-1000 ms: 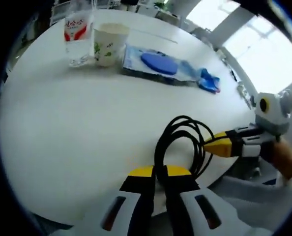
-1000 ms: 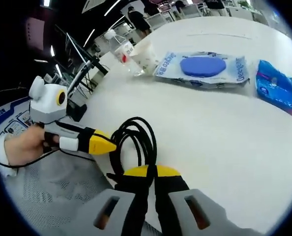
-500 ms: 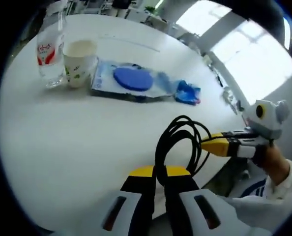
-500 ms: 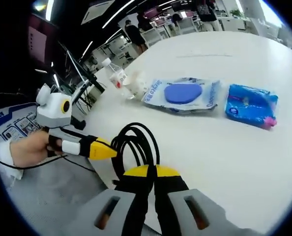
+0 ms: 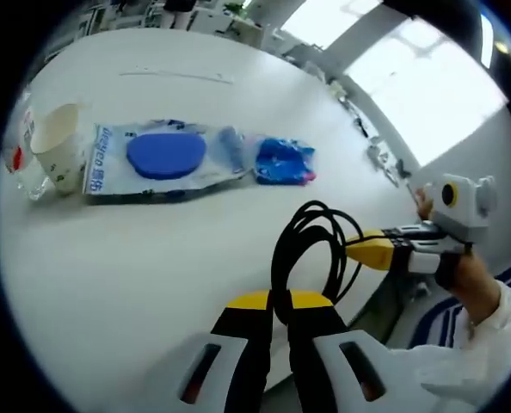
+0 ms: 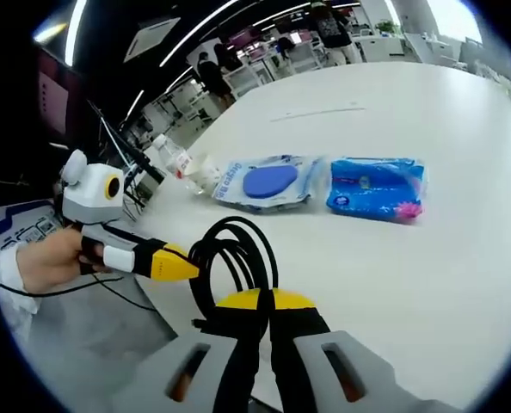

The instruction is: Arrange the tabletop items into an orderly group along one side of the table until the central work area is clear of visible clutter.

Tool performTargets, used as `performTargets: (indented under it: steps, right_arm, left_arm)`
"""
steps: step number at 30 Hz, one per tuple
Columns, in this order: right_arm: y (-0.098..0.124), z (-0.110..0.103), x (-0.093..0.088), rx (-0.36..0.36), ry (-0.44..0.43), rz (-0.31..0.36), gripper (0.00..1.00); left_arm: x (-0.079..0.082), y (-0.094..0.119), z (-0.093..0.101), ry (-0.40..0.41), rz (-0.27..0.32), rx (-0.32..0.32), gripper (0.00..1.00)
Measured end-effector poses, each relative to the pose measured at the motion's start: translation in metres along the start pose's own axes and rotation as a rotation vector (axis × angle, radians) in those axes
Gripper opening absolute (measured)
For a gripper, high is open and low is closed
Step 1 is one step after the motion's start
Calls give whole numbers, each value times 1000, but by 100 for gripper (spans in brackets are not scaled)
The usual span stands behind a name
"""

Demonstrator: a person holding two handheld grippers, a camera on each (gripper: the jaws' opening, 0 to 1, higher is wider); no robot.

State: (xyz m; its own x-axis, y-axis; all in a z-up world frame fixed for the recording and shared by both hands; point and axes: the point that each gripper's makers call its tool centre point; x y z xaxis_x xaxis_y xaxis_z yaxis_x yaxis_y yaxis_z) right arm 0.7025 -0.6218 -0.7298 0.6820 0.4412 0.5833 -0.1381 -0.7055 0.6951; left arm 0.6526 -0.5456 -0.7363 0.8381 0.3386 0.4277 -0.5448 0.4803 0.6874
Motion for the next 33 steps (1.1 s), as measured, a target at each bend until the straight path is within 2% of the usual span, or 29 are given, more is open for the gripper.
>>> performTargets:
  steps: [6,15,26,33]
  right_arm:
    - [12,11,0,-13,-16,13,0]
    - [20,50,5,-33,-50,8,0]
    - [20,76,4,-30,-71,-12,0]
    - [8,87,0,-18,-75,-36,0]
  left_arm:
    - [10,-17,12,-17,-16,-11,1]
    - [19,-48,30,-23,-42,-34,1]
    - [27,-74,33,3,-60,-27,1]
    - [29,-86,26,15,-74,-1,1]
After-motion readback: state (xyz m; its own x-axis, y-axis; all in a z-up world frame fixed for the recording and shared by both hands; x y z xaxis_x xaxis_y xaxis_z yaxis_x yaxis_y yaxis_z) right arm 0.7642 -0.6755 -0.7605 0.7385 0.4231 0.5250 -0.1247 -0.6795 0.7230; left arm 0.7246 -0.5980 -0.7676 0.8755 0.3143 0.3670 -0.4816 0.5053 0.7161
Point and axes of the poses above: the point that each gripper's makers call its tool centre point, and the gripper's own axes: y roughly backward along the fingers, z roughly to its right, x roughly out of its top, and after that the axes turned 3 degrees about -x, right-handed
